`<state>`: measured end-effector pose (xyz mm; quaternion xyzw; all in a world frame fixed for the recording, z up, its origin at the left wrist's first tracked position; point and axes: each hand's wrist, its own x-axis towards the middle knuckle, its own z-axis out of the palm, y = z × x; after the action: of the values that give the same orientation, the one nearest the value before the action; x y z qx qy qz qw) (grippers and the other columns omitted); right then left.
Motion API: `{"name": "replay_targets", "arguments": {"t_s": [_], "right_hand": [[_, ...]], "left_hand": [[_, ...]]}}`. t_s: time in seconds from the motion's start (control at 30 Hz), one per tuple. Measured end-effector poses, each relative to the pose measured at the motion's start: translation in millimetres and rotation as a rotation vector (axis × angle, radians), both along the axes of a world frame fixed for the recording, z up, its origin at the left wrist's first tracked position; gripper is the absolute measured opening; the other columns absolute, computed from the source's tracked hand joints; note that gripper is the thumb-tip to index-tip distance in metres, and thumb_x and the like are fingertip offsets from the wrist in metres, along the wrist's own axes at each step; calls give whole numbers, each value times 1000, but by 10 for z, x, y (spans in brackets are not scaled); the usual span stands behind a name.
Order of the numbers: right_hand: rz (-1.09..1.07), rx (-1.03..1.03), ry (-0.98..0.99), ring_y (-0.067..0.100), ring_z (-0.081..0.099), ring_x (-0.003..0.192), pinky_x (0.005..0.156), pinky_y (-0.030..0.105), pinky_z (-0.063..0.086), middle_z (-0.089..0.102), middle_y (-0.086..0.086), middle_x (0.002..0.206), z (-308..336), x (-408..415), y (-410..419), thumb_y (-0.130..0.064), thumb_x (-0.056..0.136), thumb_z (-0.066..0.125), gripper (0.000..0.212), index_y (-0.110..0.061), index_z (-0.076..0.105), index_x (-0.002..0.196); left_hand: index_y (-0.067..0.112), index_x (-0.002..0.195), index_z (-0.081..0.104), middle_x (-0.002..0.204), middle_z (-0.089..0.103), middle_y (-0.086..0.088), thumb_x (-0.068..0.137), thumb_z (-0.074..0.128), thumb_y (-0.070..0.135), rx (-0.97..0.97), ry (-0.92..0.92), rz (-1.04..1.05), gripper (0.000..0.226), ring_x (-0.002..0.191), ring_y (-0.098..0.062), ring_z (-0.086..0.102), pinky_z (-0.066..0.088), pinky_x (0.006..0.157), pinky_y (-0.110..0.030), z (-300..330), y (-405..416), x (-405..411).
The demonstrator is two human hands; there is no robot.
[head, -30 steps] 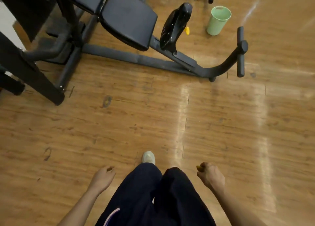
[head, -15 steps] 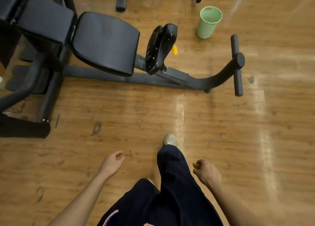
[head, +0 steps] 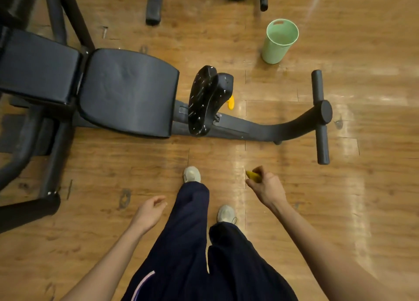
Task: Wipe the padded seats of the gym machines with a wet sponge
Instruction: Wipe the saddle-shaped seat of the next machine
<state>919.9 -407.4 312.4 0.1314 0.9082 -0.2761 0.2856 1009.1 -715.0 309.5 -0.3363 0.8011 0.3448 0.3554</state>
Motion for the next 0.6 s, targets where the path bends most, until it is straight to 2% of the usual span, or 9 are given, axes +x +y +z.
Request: {"name": "replay_targets", "arguments": {"t_s": [0.13,0.27,0.33,0.43,0.5,0.6], "right_hand": [[-152,-147,50,15,55,92,75,26,47,60,1,106,20,-444,-273,-34,88,68,40,-14,57,120],[-301,-234,131,12,56,96,79,25,48,60,-4,107,24,-852,-589,-37,88,67,41,-16,59,123],[-350,-278,170,8,57,90,79,24,50,60,-9,101,31,-1032,-733,-37,90,64,36,-19,60,121],[-413,-344,196,8,59,78,70,24,51,62,-10,85,56,-1285,-878,-34,94,59,22,-22,62,112],[-448,-372,221,10,62,81,74,28,53,65,-7,89,18,-1463,-931,-33,95,58,24,-20,64,114],[-464,-394,267,10,62,96,84,30,56,65,-5,107,-108,-1722,-983,-37,95,58,34,-23,61,125]], "left_hand": [[18,137,54,142,52,-1,100,51,25,86,73,-81,37,133,-19,45,35,99,-27,27,-43,-821],[21,137,53,145,50,0,100,52,24,154,144,-187,37,135,-16,43,33,105,-29,1,-102,-1545],[22,138,53,144,51,1,100,52,25,163,175,-239,38,134,-16,43,33,103,-28,-7,-112,-1871],[25,136,56,143,52,2,99,53,27,166,217,-268,37,133,-16,45,33,101,-27,-52,-94,-2291],[29,136,55,143,52,2,99,52,30,186,241,-260,37,133,-15,45,35,102,-29,-110,-63,-2520],[33,138,52,143,52,5,99,51,30,237,289,-229,38,132,-13,46,38,110,-37,-217,29,-2782]]}}
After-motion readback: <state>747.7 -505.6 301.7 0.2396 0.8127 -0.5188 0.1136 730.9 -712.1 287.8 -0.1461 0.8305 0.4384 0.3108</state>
